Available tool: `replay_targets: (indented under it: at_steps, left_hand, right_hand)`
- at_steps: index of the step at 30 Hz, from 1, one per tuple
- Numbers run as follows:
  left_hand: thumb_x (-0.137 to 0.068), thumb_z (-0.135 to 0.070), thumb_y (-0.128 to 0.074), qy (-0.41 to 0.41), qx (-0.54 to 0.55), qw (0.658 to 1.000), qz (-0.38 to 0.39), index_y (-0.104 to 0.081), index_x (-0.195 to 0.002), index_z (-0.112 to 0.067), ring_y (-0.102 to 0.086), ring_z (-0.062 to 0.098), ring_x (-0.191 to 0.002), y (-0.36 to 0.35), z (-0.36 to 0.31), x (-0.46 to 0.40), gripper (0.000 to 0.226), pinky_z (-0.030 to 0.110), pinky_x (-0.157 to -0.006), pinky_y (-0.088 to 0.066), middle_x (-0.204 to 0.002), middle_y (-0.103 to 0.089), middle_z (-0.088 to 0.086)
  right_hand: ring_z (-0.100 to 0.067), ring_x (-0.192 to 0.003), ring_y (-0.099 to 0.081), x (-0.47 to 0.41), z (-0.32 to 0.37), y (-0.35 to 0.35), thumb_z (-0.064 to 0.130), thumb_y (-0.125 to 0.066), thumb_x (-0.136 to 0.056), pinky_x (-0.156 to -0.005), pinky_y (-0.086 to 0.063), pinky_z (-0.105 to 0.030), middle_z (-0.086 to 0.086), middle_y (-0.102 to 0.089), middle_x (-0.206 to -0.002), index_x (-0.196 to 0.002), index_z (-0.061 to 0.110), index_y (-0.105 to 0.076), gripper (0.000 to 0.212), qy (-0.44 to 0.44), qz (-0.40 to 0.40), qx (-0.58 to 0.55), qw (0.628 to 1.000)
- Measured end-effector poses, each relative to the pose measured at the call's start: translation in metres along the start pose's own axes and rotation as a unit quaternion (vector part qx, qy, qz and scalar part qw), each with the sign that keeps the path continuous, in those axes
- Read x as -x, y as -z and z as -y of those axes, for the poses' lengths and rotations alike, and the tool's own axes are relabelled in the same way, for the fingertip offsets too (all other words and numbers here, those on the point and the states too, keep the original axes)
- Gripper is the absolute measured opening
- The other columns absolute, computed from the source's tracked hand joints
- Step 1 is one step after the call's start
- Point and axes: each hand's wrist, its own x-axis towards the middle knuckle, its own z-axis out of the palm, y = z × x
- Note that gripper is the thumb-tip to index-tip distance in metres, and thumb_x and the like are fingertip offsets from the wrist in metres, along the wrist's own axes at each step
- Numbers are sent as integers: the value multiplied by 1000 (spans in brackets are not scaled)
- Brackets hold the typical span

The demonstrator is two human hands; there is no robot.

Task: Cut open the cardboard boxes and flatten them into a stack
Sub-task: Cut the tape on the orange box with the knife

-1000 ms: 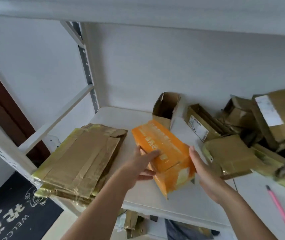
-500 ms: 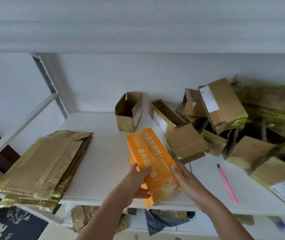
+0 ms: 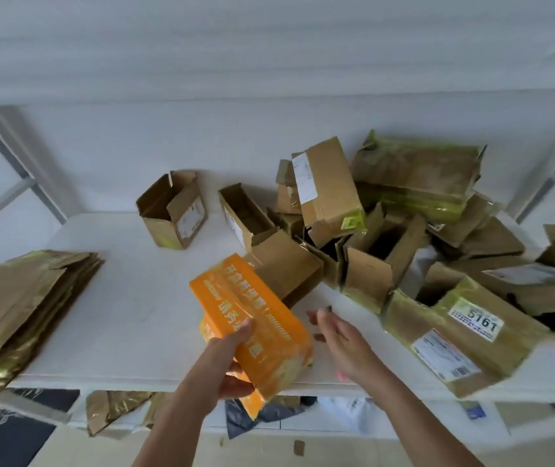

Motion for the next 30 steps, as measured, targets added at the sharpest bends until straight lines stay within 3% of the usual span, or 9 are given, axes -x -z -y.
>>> replay_targets:
  at_steps: [2,4,6,11,13,17,21,25,30]
  left_hand:
    - [-83,-60,-67,4,12,1000,-10,-58,-113,-14,-73,36,-84,-4,-4,6,56,45,-75,-62,-104,-69,16]
    - [-87,-56,-66,4,18,1000,-11,-59,-111,-14,-72,35,-85,-7,-8,10,49,44,-74,-62,-102,-70,15]
    - [-87,-53,-67,8,21,1000,-17,-59,-113,-14,-72,35,-86,-7,-10,11,48,42,-71,-62,-103,-70,15]
    - [-87,-46,-71,17,32,999,-17,-58,-116,-17,-71,36,-90,-2,-13,4,44,50,-80,-60,-106,-69,11]
    - [-86,-42,-74,14,39,999,-9,-56,-120,-18,-71,36,-93,1,-14,0,46,51,-80,-60,-109,-69,10]
    - [-83,-45,-76,-4,-11,1000,-9,-37,-136,-25,-70,35,-90,6,-15,-5,69,45,-76,-62,-116,-63,6]
    - [-81,-40,-79,2,-1,1000,13,-23,-145,-29,-70,35,-88,9,-20,-7,86,46,-71,-62,-121,-59,8]
    - [-82,-35,-80,-3,24,999,33,-20,-146,-31,-71,35,-90,13,-18,-10,88,49,-72,-62,-120,-61,8]
    - [-85,-35,-76,-12,23,999,42,-21,-142,-31,-72,30,-89,12,-17,-11,79,40,-63,-62,-117,-62,8]
  right_hand:
    - [-18,-116,-58,-16,-26,16,26,-38,-106,-95,-45,-23,-3,-62,-120,-134,19,-56,34,-10,-68,180,981]
    - [-19,-104,-58,-28,-47,29,20,-39,-103,-84,-46,-24,-6,-56,-117,-152,26,-33,49,-22,-19,333,943]
    - [-23,-110,-54,-34,-63,29,33,-42,-102,-87,-49,-29,-8,-45,-124,-156,35,-15,60,-33,65,426,902]
    - [-23,-127,-48,-50,-69,18,29,-45,-102,-96,-50,-35,-5,-45,-138,-141,24,-48,39,47,72,549,831]
    - [-22,-124,-50,-53,-66,16,23,-42,-102,-86,-50,-33,-4,-52,-131,-132,20,-53,33,71,70,571,815]
    - [-17,-91,-66,-58,-57,30,23,-57,-95,-63,-51,-26,1,-67,-96,-101,25,-59,6,90,-76,430,895]
    - [-5,-56,-58,-71,4,41,18,-69,-90,-46,-51,-24,5,-59,-70,-91,13,-55,14,188,-228,197,935]
    - [-11,-68,-65,-82,88,5,16,-60,-97,-53,-54,-21,3,-64,-85,-105,7,-58,12,275,-133,3,952]
    - [-11,-83,-69,-103,108,-53,25,-60,-97,-69,-60,-30,1,-70,-91,-105,14,-64,15,177,-27,-126,976]
